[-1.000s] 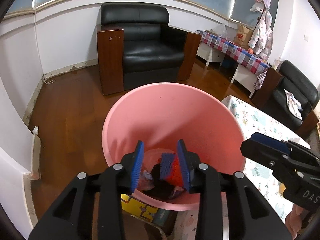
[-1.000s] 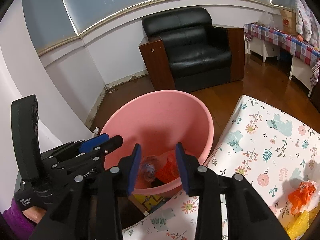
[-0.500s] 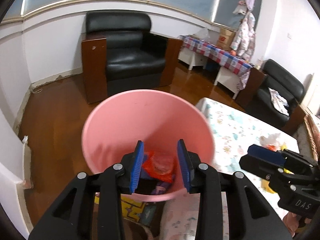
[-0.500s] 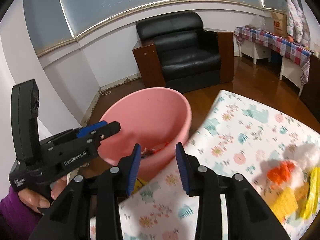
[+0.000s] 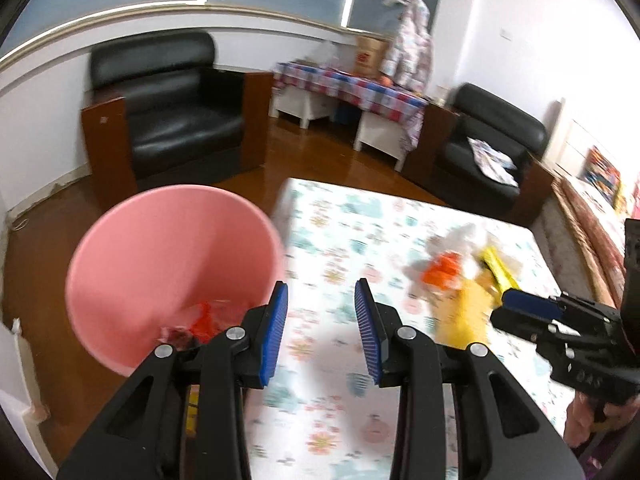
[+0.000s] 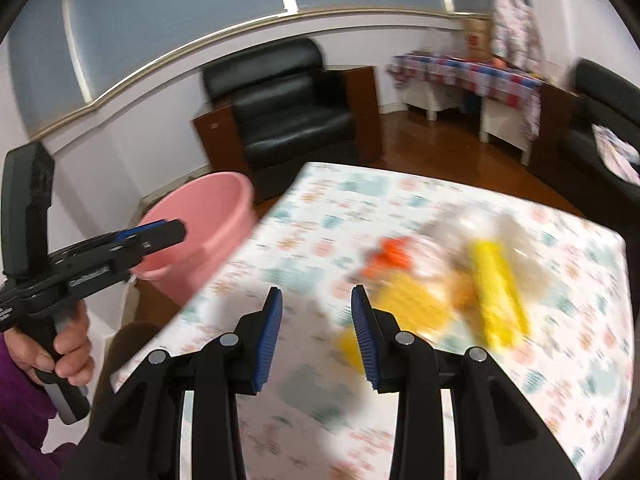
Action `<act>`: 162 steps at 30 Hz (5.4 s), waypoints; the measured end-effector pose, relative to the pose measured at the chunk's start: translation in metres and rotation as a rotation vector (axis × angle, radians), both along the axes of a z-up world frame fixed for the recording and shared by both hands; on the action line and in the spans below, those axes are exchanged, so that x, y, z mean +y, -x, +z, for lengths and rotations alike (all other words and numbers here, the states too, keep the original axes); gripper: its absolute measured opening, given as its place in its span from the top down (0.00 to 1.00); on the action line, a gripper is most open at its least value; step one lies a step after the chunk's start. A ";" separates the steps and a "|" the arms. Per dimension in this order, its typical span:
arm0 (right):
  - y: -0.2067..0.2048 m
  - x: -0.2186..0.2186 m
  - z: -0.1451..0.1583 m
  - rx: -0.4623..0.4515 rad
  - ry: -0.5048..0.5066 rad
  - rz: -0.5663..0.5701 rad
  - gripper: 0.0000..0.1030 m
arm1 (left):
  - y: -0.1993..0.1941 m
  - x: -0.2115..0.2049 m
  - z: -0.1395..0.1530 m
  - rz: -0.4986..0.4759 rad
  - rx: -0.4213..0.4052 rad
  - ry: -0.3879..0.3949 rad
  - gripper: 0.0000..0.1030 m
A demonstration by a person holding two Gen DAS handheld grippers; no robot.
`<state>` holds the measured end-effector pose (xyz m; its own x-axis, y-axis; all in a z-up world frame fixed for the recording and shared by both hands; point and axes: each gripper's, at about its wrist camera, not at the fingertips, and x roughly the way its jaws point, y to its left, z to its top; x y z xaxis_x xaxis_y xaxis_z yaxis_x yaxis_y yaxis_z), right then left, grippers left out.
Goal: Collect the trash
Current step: 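Grasp the yellow foam net with the left gripper while the right grasps the yellow packet, then carry foam net and yellow packet over the pink bucket and release both, then move both grippers back to the remaining trash on the table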
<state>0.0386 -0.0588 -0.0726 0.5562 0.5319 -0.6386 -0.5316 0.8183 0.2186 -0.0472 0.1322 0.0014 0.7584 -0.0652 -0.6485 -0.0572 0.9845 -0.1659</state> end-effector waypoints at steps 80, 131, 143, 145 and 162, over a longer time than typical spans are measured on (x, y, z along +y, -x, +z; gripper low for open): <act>-0.018 -0.099 -0.013 0.066 -0.096 -0.170 0.90 | -0.020 -0.105 -0.011 -0.233 0.017 -0.040 0.92; -0.069 0.235 -0.016 0.170 -0.019 0.273 0.88 | 0.020 0.126 -0.026 0.385 0.028 -0.073 0.92; -0.065 0.233 -0.009 0.127 -0.031 0.279 0.62 | 0.019 0.129 -0.026 0.394 0.036 -0.028 0.67; -0.062 0.230 -0.007 0.115 -0.032 0.282 0.62 | 0.020 0.127 -0.024 0.380 0.023 -0.008 0.67; -0.015 0.123 0.001 -0.020 0.066 0.185 0.62 | 0.016 0.074 -0.010 0.234 -0.012 0.004 0.67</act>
<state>0.0533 0.0643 -0.0714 0.4662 0.5833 -0.6652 -0.6777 0.7188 0.1553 -0.0632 0.2061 -0.0082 0.7609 0.1110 -0.6393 -0.2818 0.9440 -0.1715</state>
